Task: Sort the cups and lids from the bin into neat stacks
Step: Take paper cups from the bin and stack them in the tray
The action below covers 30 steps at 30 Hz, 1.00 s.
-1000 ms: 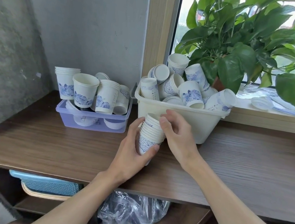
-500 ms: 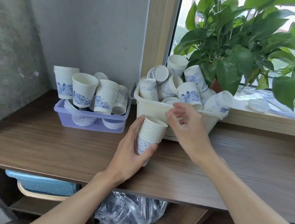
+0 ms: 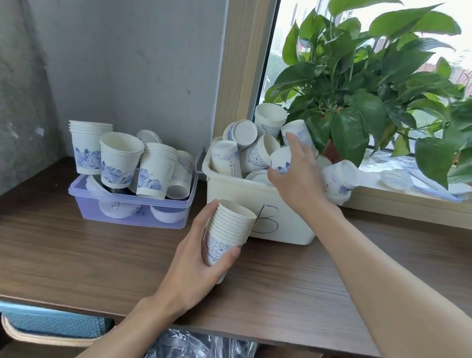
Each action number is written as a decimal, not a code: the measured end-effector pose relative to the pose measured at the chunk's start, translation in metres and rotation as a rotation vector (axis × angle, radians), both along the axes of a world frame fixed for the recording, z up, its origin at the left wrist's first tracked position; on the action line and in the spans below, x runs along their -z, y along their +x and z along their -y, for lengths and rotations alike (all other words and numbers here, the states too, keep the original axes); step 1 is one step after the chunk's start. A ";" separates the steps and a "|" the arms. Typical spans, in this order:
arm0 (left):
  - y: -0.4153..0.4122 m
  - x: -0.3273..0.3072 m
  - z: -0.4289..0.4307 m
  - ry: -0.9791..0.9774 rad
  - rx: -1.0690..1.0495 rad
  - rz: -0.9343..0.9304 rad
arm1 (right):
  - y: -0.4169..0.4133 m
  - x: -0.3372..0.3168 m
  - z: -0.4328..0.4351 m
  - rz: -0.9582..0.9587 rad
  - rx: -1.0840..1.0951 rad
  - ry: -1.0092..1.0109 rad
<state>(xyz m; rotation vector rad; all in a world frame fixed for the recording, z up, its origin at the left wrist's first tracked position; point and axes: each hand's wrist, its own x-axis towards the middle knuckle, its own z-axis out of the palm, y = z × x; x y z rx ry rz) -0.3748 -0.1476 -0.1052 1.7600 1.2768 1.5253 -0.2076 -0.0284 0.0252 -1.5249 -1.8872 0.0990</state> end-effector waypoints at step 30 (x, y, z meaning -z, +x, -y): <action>-0.042 -0.003 0.038 -0.067 -0.120 0.052 | -0.075 0.024 0.094 -0.811 -0.479 -0.193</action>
